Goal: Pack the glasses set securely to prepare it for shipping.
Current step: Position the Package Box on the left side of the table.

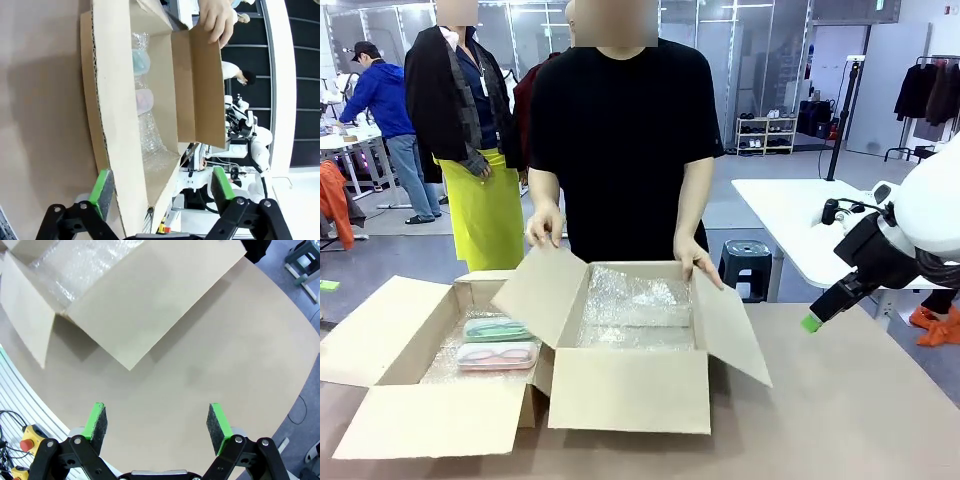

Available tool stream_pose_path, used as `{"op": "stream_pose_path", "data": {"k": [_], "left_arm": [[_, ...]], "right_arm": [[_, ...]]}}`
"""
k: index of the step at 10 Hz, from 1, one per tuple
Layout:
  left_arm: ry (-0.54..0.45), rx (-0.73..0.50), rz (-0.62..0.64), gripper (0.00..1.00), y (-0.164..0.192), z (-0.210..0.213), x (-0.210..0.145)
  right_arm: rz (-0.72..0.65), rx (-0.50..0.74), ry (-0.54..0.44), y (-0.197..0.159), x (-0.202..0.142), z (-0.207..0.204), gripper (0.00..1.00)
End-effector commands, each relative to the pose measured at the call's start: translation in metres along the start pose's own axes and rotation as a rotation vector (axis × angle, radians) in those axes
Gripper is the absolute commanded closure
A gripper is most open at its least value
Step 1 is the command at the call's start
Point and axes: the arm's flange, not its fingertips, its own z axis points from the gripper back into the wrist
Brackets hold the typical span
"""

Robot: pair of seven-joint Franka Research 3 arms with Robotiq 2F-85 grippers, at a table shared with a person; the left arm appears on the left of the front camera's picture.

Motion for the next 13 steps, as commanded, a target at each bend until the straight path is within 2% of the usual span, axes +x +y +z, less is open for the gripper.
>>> {"op": "stream_pose_path", "data": {"k": [1,4,6,8,9,10,13], "left_arm": [[-0.046,0.049,-0.061,0.00,-0.020,-0.002,-0.025],[-0.072,0.105,-0.247,0.00,-0.076,0.002,-0.068],[-0.091,0.205,-0.315,0.00,-0.103,-0.015,-0.073],[-0.053,0.297,-0.418,0.00,-0.145,-0.048,-0.082],[-0.066,0.339,-0.451,0.00,-0.165,-0.067,-0.086],[-0.072,0.420,-0.496,0.00,-0.181,-0.088,-0.091],[-0.002,0.615,-0.690,0.00,-0.228,-0.143,-0.118]], "right_arm": [[0.001,-0.008,-0.002,0.001,0.000,0.001,0.00],[0.001,-0.008,-0.002,0.001,0.000,0.001,0.00],[0.001,-0.008,-0.002,0.001,0.000,0.001,0.00],[0.001,-0.008,-0.002,0.001,0.000,0.001,0.00],[0.001,-0.008,-0.002,0.001,0.000,0.001,0.00],[0.001,-0.008,-0.002,0.001,0.000,0.001,0.00],[0.001,-0.008,-0.002,0.001,0.000,0.001,0.00]]}}
